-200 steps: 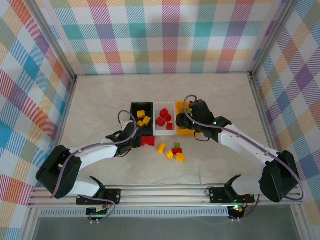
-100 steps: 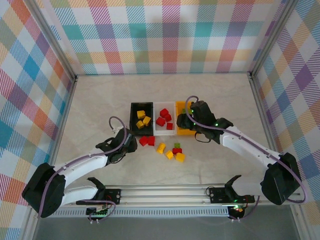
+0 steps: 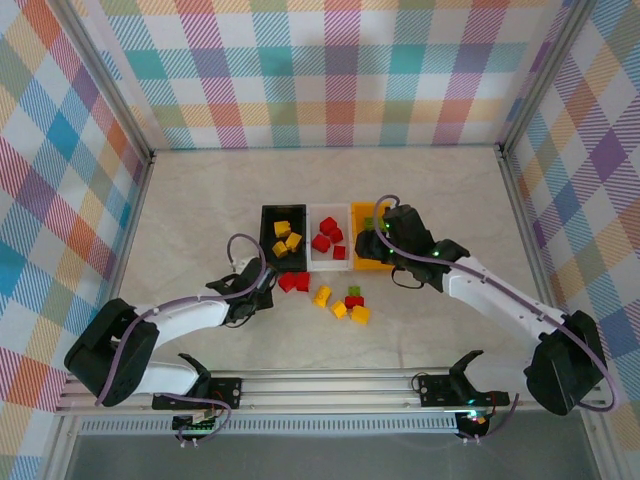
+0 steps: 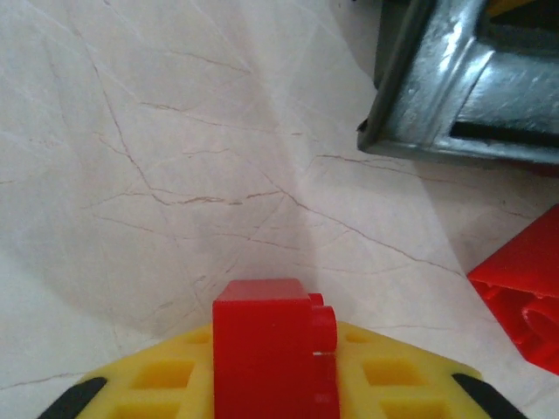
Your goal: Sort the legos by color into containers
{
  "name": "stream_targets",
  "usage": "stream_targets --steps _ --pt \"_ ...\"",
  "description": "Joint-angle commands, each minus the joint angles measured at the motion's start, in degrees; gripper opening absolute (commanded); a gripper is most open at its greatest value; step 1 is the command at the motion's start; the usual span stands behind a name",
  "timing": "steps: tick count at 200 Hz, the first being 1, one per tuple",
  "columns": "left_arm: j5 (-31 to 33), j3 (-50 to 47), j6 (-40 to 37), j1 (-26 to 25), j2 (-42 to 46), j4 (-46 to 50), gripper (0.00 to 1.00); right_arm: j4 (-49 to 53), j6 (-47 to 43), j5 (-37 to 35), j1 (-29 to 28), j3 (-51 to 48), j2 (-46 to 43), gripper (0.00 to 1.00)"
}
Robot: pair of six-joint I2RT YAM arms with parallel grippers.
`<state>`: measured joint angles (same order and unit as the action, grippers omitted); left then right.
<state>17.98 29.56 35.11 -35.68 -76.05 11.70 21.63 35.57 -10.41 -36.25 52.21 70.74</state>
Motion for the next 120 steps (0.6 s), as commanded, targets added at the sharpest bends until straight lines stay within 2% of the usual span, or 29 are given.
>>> stream_targets --steps 1,27,45,79,120 --pt "-0.12 2.26 0.39 -0.14 2.0 0.63 0.2 -0.48 1.06 0.05 0.04 -1.55 -2.15 0.73" --pt "-1.13 6.85 0.47 -3.52 5.72 3.75 0.16 -0.68 1.99 0.46 0.04 -5.09 -4.6 0.73" --pt "-1.28 13.55 -0.15 -7.07 4.52 6.56 0.16 -0.71 3.15 0.89 0.04 -8.43 -6.82 0.73" --pt "-2.61 30.77 -3.45 -10.89 -9.43 8.57 0.15 -1.06 5.04 1.36 0.04 -14.22 -10.38 0.73" --pt "-1.21 50.03 -6.54 -10.14 -27.61 12.93 0.15 -0.01 5.52 1.99 0.04 -16.41 -12.1 0.73"
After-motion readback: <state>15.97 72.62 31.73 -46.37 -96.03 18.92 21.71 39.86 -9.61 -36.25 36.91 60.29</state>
